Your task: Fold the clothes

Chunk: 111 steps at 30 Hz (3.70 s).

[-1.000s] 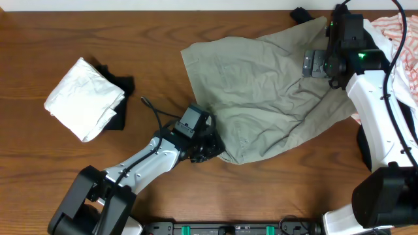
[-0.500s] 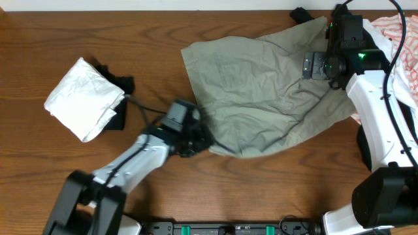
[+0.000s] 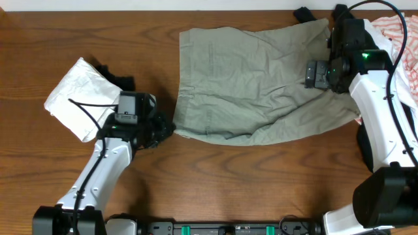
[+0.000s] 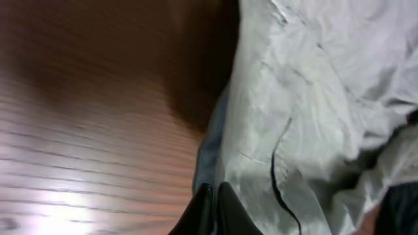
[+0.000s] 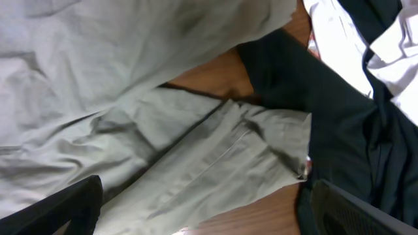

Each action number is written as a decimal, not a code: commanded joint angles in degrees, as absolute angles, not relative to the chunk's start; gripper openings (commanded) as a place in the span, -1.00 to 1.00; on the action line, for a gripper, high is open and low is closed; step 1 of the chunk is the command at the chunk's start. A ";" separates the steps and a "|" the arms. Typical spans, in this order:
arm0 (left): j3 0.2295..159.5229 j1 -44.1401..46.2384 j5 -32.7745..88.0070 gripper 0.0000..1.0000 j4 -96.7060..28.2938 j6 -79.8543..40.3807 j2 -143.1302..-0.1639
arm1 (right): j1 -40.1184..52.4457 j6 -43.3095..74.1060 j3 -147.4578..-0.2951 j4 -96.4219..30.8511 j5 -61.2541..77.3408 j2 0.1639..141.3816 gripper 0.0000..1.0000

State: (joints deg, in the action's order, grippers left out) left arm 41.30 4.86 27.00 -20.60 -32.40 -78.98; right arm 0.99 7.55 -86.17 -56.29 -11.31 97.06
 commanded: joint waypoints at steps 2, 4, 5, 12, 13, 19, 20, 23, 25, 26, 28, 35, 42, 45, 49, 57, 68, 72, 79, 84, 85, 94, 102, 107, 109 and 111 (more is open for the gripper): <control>42.35 1.21 24.49 -0.88 -20.99 -27.62 -78.56 | -1.21 11.84 -86.39 -57.49 -9.98 95.70 0.98; 42.35 -0.60 23.88 -0.88 -21.19 -27.64 -78.56 | -2.00 13.58 -86.11 -57.87 -8.60 95.74 0.98; 42.35 -1.56 23.90 -0.88 -21.41 -27.64 -78.56 | -2.42 14.20 -85.82 -57.98 -7.86 95.74 0.99; 42.35 -4.21 20.75 -0.88 -27.03 -24.51 -78.56 | -3.79 15.88 -79.70 -56.29 -5.02 95.74 0.99; 42.35 -4.12 21.08 -0.88 -26.96 -23.99 -78.56 | -3.79 15.86 -78.52 -55.02 -4.91 95.74 0.98; 42.35 -4.05 24.27 -0.88 -26.96 -24.03 -78.56 | -3.79 15.86 -69.58 -41.50 -4.84 95.83 0.99; 42.35 -4.05 24.97 -0.88 -26.98 -24.03 -78.56 | -3.79 15.86 -68.18 -39.29 -4.78 95.90 0.99; 42.35 -4.03 27.77 -0.66 -27.03 -24.27 -78.59 | -3.79 15.88 -63.68 -32.60 -2.96 96.03 0.98; 42.35 -3.92 29.19 -0.41 -27.20 -24.27 -78.59 | -3.79 16.16 -61.52 -29.28 -2.26 96.12 0.95; 42.35 -3.79 29.23 -0.39 -27.33 -24.29 -78.59 | -3.79 16.53 -60.66 -27.92 -2.28 96.14 0.92; 42.35 -3.46 29.19 -0.38 -27.40 -24.25 -78.59 | -3.79 17.23 -59.07 -25.32 -2.31 96.12 0.88; 42.35 -3.14 29.19 -0.38 -27.42 -24.27 -78.59 | -3.77 20.25 -57.58 -22.48 -2.37 97.49 0.77; 42.35 -3.14 29.19 -0.38 -27.40 -24.27 -78.59 | -3.73 22.41 -57.58 -20.08 -2.74 102.35 0.66; 42.35 -3.14 29.19 -0.38 -27.40 -24.25 -78.59 | -3.75 23.38 -57.58 -19.44 -2.79 104.57 0.64; 42.35 -3.14 29.17 -0.38 -27.40 -24.27 -78.59 | -3.75 23.64 -57.58 -18.68 -2.79 105.89 0.40; 42.35 -3.14 29.15 -0.38 -26.74 -24.25 -78.59 | -3.79 23.55 -58.61 -19.94 -2.81 104.14 -0.80; 42.35 -3.14 29.12 -0.38 -26.28 -24.23 -78.59 | -3.86 24.95 -59.11 -45.43 -6.42 86.17 -0.98; 42.35 -3.14 29.15 -0.38 -26.28 -24.23 -78.59 | -3.86 27.03 -59.11 -57.25 -8.84 82.46 -0.84; 42.35 -3.14 29.15 -0.38 -26.30 -24.25 -78.59 | -3.84 27.40 -59.05 -68.77 -8.97 82.13 -0.78; 42.35 -3.14 29.15 -0.37 -26.30 -24.23 -78.59 | -3.86 27.42 -59.05 -65.39 -12.80 82.13 -0.43; 42.35 -3.14 29.15 -0.37 -26.30 -24.25 -78.59 | -3.86 27.42 -59.05 -64.55 -13.85 82.13 -0.34; 42.35 -3.14 27.55 0.30 -21.15 -24.16 -78.65 | -3.79 24.99 -59.05 -53.80 -10.02 82.28 -0.27; 42.35 -1.85 31.24 0.47 -18.11 -23.83 -83.85 | -3.79 24.75 -59.05 -53.60 -9.58 82.63 -0.24; 42.35 0.71 34.33 0.47 -18.31 -26.92 -88.40 | -3.79 24.77 -59.05 -53.67 -9.58 82.63 -0.24; 42.35 1.45 34.30 0.47 -18.28 -27.24 -89.43 | -3.79 24.75 -59.05 -53.82 -9.61 82.63 -0.23; 42.35 2.17 34.33 0.47 -18.37 -29.08 -90.15 | -3.79 24.75 -59.05 -54.04 -9.61 82.63 -0.23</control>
State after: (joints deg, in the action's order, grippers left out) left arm 41.43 1.41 32.91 -18.13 -26.70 -89.30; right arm -3.27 25.23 -58.57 -53.87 -9.65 82.39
